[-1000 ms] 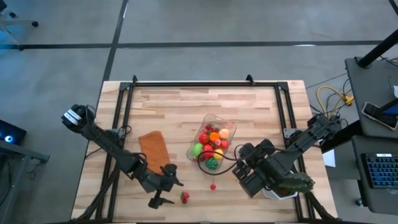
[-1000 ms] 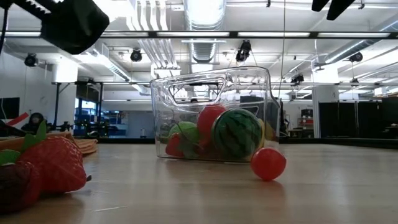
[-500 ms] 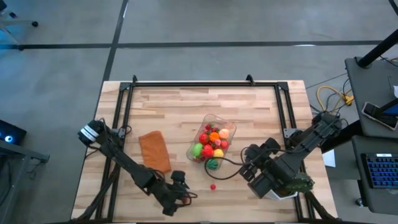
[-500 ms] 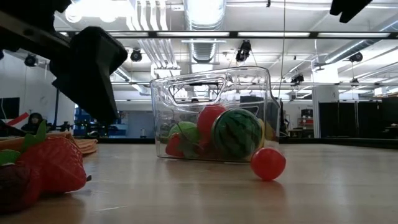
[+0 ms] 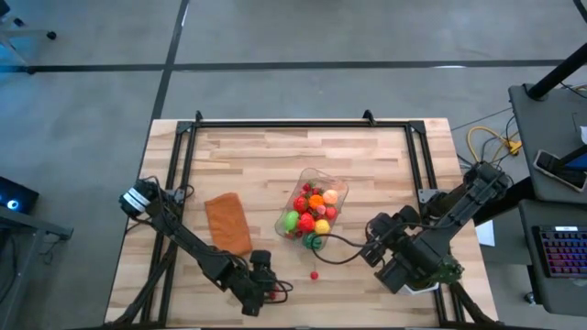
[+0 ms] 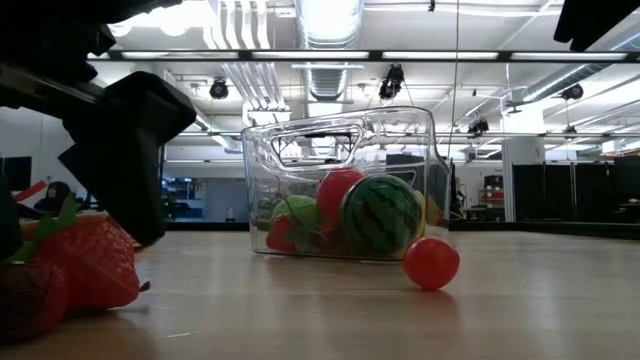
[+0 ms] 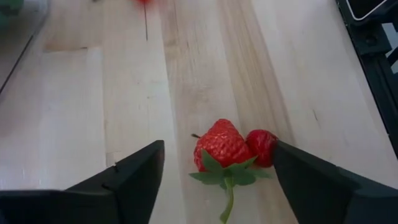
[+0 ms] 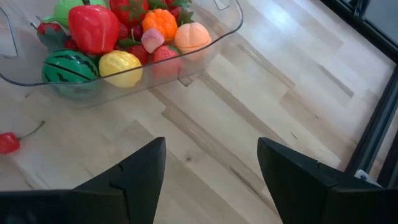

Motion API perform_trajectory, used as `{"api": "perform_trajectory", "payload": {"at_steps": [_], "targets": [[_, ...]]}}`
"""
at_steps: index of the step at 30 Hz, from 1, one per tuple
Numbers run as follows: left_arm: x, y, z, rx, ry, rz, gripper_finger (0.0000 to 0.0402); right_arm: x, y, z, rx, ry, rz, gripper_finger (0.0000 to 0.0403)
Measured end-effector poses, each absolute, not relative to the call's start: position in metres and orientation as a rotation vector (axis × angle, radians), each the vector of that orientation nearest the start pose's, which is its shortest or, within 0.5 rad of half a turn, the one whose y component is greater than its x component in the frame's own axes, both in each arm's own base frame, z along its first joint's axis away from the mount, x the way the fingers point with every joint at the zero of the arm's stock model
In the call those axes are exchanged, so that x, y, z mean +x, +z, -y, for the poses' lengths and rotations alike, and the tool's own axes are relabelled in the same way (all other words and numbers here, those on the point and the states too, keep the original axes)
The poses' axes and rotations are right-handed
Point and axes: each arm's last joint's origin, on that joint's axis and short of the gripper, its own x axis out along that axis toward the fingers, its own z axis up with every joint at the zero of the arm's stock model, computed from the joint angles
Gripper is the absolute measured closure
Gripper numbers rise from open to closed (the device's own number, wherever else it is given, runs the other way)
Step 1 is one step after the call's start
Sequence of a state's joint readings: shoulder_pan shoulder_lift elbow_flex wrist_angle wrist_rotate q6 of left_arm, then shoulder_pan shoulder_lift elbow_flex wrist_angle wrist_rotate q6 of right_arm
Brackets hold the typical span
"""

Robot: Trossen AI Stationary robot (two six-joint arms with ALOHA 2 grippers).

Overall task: Pick and placing Produce into tupperware
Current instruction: Put the red strawberry into the transparent bin

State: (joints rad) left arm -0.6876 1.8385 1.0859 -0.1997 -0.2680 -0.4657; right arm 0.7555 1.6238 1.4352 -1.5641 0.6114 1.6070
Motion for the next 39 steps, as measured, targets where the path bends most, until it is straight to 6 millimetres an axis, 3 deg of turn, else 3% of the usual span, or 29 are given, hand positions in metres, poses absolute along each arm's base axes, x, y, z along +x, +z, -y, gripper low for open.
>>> {"api": "perform_trajectory", "payload": {"at_steps": [9, 16, 23, 35, 39], "targets": [[0.287, 0.156, 0.225, 0.010, -0.177, -0.910, 0.0191, 0.207, 0.290, -0.173, 0.254, -0.849, -0.963, 0.0156], [0.292, 0.155, 0.217, 0.011, -0.128, -0.903, 0.0223, 0.208, 0.290, -0.172, 0.247, -0.850, -0.948, 0.0159], [0.292, 0.151, 0.207, 0.040, -0.088, -0.964, 0.0241, 0.208, 0.290, -0.172, 0.247, -0.850, -0.948, 0.0161], [0.298, 0.154, 0.211, 0.010, -0.117, -0.901, 0.0247, 0.208, 0.290, -0.172, 0.248, -0.850, -0.948, 0.0163], [0.298, 0.154, 0.211, 0.071, -0.146, -0.898, 0.0239, 0.208, 0.290, -0.172, 0.256, -0.854, -0.944, 0.0163]]}}
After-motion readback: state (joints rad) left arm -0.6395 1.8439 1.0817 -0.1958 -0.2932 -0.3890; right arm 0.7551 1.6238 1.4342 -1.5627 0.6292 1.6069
